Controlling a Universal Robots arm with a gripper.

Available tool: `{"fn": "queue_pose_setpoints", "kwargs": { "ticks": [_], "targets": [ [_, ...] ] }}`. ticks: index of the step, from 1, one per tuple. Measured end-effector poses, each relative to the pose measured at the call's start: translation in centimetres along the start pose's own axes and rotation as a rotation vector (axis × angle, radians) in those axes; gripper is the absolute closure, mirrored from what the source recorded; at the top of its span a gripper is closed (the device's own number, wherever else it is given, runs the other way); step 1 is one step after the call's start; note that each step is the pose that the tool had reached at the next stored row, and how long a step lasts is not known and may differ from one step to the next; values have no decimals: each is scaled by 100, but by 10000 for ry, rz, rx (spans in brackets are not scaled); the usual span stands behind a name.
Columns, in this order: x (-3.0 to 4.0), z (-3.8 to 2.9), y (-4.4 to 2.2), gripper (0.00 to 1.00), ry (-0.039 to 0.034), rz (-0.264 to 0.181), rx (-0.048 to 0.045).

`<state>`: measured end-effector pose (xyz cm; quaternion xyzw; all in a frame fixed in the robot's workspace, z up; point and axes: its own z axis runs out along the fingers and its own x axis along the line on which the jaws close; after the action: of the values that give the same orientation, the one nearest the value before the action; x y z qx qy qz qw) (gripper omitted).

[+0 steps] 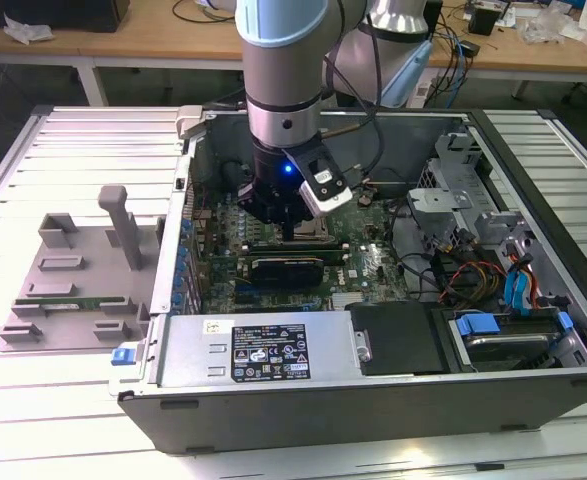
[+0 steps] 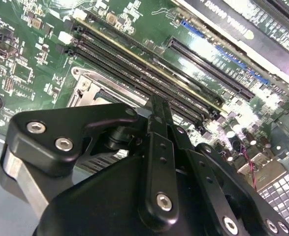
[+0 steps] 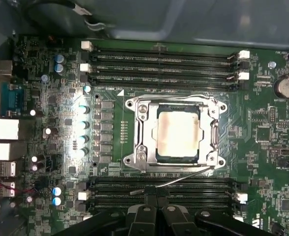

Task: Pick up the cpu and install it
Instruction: 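Install the second cpu locking lever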

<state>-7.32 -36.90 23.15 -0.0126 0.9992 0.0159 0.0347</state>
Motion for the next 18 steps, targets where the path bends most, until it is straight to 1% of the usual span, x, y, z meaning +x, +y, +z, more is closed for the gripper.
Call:
{"fn": "queue_pose_setpoints", "kwargs": {
  "ticks": [1, 2, 3, 4, 5, 7, 8, 9, 10, 11, 12, 13, 14, 15, 17, 18],
  "targets": [
    [1, 0, -18, 89, -7, -24, -332],
    [1, 1, -34, 89, -13, -45, -560],
    [3, 4, -53, 89, -15, -58, -690],
    [6, 16, -90, 89, -16, -74, -831],
    [7, 20, -102, 89, -16, -81, -876],
    [7, 21, -105, 89, -15, -99, -890],
    [7, 21, -109, 89, 4, -98, -954],
    [9, 21, -141, 89, 103, -61, -1311],
    [9, 22, -161, 89, 151, -48, -1459],
    [9, 27, -180, 89, 335, -24, -1528],
    [9, 27, -181, 89, 363, -20, -1526],
    [9, 27, -181, 89, 363, -20, -1527],
    [7, 38, -192, 89, 361, -6, -1570],
    [2, 45, -202, 89, 368, 10, -1591],
    [-22, 55, -217, 89, 402, 29, -1611],
    [-22, 59, -218, 89, 404, 30, -1618]
  ]
}}
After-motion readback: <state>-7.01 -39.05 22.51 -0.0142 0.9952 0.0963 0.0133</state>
